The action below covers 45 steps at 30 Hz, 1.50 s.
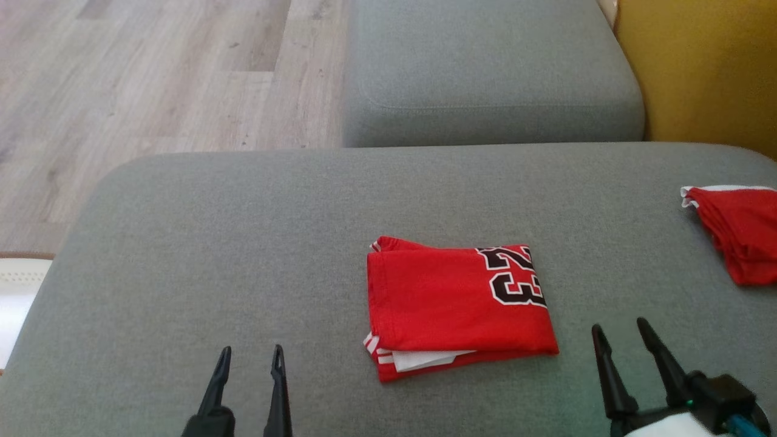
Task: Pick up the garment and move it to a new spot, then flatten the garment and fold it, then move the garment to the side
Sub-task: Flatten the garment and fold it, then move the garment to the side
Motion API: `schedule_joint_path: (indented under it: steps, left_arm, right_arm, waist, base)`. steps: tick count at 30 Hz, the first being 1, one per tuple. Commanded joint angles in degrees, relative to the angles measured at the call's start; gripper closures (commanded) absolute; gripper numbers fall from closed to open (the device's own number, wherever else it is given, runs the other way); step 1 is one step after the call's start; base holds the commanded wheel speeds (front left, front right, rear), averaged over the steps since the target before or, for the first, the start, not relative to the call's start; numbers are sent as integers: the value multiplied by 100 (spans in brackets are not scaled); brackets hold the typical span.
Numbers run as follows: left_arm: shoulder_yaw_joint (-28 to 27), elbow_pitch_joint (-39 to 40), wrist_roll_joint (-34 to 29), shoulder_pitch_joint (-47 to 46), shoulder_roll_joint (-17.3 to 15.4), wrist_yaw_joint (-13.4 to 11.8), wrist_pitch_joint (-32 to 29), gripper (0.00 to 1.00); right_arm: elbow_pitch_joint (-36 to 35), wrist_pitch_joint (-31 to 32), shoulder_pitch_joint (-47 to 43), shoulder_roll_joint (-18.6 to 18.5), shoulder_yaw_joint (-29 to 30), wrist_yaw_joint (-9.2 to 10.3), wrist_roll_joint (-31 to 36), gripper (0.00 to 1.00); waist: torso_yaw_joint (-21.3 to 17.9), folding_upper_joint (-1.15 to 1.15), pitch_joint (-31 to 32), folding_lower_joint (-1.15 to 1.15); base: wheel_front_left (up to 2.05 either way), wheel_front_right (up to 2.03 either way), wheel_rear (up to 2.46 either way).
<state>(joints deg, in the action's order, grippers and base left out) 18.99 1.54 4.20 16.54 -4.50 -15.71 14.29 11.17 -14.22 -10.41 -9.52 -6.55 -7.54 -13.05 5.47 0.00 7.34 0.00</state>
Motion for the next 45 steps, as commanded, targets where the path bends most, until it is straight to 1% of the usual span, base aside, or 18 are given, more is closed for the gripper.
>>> schedule_joint_path:
  steps: [1, 11, 18, 30, 45]
  left_arm:
    - [-241, 227, 15, -180, 96, -22, 71, 0]
    - [-374, 161, -64, -111, 122, 155, 71, 0]
    - [-442, 146, -62, -108, 140, 235, 71, 0]
    - [-474, 102, -134, -102, 154, 297, 71, 0]
    - [-401, 42, -205, -156, 160, 309, 71, 0]
  right_arm:
    - [-157, -77, 146, -61, -113, 5, 78, 0]
    - [-70, -77, 99, 96, -226, 5, 130, 0]
    - [-5, -77, 77, 137, -249, 5, 141, 0]
    - [3, -77, 87, 172, -243, 5, 204, 0]
    - [67, -78, 70, 167, -222, 5, 199, 0]
  waist:
    - [32, 0, 40, 0]
    - [94, 0, 124, 0]
    - [100, 0, 165, 0]
    - [53, 0, 143, 0]
    - [161, 0, 60, 0]
  base:
    - [0, 0, 0]
    - [0, 0, 0]
    - [0, 0, 0]
    - [0, 0, 0]
    - [0, 0, 0]
